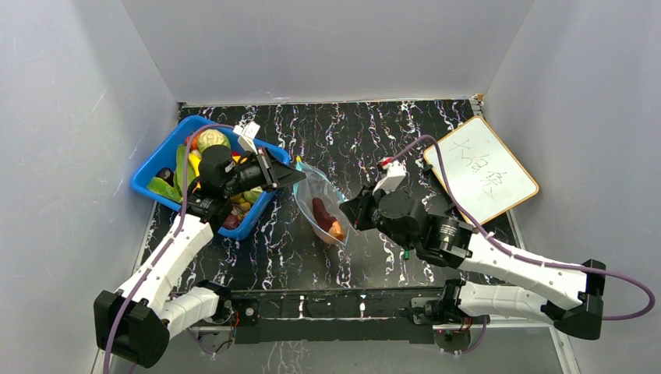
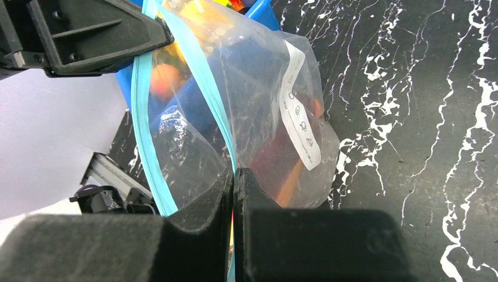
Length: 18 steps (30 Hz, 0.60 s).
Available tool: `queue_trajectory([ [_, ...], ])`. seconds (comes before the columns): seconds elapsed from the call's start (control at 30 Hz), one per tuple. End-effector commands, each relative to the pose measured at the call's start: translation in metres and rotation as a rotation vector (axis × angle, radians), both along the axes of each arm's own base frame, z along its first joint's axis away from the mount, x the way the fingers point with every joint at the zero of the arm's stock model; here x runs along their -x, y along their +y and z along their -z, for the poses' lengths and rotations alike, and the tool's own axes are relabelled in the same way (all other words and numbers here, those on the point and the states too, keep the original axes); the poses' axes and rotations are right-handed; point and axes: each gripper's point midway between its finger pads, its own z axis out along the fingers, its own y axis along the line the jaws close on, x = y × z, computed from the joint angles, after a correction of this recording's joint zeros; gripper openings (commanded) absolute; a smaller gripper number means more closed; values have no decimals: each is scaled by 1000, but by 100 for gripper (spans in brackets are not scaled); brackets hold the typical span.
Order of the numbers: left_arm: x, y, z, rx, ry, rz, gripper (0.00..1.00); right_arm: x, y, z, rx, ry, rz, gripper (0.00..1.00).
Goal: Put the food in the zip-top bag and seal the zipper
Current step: Adjust the zipper food storage bag at the center of the board.
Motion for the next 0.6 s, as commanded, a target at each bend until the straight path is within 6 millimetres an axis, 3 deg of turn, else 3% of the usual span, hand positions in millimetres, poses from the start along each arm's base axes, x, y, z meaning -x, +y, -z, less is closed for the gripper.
queue_trajectory([
  [0.0, -1, -6, -4, 25, -20, 34, 3, -2, 5, -9, -116, -16, 15, 0],
  [0.2, -6, -7, 15, -26, -3, 36, 16, -3, 7, -7, -159, 62, 62, 0],
  [0.3, -7, -7, 20, -57, 18, 53, 28, -5, 4, -10, -210, 92, 106, 0],
  [0.57, -11, 8, 5, -198, -83, 5, 58, -10, -6, -43, -352, 69, 171, 0],
])
